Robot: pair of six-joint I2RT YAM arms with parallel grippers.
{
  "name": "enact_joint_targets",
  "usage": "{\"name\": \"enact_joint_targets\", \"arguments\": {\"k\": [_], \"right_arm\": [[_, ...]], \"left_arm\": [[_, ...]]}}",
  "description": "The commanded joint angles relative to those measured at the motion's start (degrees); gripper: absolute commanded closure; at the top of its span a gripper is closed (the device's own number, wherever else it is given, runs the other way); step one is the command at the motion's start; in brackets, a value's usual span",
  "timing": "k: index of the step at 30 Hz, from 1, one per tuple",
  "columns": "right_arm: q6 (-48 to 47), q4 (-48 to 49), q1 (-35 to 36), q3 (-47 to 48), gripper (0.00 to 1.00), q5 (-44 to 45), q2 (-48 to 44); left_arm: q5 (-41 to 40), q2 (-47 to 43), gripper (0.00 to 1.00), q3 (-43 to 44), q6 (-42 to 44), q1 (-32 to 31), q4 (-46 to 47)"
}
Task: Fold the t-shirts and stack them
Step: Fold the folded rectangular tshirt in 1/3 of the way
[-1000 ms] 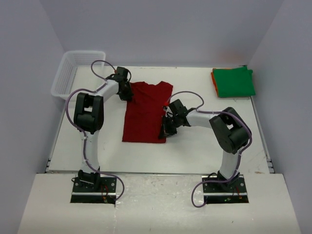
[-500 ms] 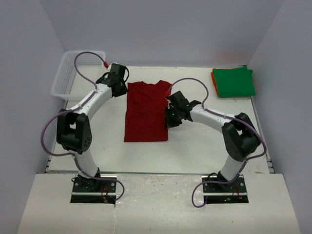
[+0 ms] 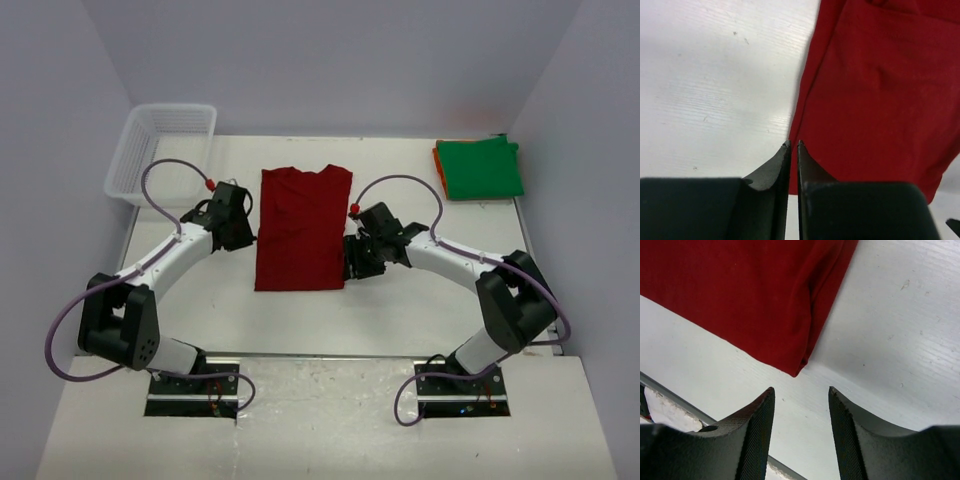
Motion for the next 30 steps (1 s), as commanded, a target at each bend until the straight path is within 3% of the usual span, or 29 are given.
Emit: {"name": "enact_joint_targets", "arguments": {"k": [1, 12, 30], "right_arm": [[-1.0, 3.3, 0.1, 1.1, 0.52, -2.6, 1.2], [-0.3, 6.1, 0.0, 1.4, 0.61, -6.4, 5.2], [-0.8, 6.1, 0.1, 5.3, 0.71, -6.7, 10.3]], "left_arm": [[5.0, -4.4, 0.9, -3.1, 0.9, 0.0, 5.2], [9.9, -5.9, 0.9, -10.6, 1.7, 0.1, 8.1], [10.1, -7.2, 0.9, -12.4, 1.9, 0.1, 8.9]]}}
